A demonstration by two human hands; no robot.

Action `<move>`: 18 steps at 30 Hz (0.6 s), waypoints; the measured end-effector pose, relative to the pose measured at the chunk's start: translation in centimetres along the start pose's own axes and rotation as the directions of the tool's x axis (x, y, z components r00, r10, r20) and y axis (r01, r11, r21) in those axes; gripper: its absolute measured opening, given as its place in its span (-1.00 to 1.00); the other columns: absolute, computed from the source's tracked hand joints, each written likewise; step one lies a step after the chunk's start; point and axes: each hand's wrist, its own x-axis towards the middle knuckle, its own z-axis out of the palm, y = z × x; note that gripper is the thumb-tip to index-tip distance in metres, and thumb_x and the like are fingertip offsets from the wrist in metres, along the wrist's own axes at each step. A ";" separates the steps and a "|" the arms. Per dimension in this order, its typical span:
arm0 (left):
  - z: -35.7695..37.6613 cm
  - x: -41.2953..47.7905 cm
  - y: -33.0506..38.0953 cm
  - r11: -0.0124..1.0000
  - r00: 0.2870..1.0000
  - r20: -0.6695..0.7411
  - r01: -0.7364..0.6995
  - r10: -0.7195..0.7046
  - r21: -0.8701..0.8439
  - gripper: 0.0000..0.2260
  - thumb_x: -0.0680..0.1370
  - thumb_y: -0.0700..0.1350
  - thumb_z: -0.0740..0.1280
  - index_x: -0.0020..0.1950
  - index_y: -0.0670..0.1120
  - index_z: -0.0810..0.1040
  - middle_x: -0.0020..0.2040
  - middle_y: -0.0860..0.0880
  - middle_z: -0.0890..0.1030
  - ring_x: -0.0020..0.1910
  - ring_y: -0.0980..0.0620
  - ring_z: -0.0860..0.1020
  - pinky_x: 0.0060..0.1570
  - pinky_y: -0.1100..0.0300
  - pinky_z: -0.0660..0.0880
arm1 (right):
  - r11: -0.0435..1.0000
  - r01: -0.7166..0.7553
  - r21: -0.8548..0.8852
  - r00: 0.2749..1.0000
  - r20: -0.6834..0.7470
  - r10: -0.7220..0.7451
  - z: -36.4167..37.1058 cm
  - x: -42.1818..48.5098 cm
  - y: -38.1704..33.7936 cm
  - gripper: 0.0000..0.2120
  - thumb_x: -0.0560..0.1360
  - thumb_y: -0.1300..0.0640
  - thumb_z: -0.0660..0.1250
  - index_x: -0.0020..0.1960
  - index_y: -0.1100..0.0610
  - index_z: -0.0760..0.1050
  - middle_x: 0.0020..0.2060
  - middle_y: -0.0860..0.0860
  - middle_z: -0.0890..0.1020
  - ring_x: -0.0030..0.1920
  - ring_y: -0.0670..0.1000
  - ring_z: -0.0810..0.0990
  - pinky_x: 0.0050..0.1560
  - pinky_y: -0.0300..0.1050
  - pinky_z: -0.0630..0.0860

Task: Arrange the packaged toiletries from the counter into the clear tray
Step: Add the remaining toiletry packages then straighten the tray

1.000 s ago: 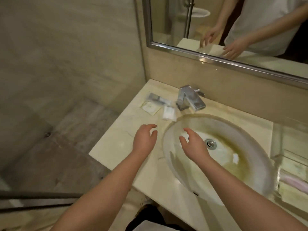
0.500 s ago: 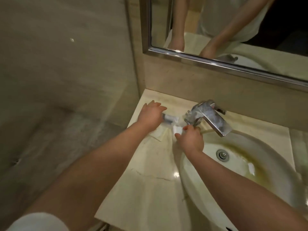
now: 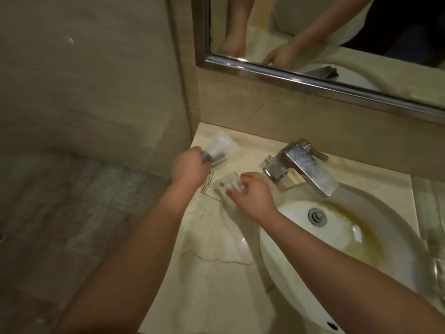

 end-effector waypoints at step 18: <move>2.1 -13.5 2.8 0.648 0.959 0.252 0.272 -0.127 -0.711 -0.73 0.53 0.06 0.37 0.11 -0.09 0.53 -0.08 -0.08 0.65 -0.16 -0.05 0.65 -0.31 0.10 0.57 | 0.825 -0.084 0.558 0.982 -0.095 0.164 -3.2 -7.8 1.4 -0.67 0.43 0.06 0.49 -0.29 0.30 0.51 -0.43 0.03 0.47 -0.41 -0.06 0.41 -0.37 -0.19 0.32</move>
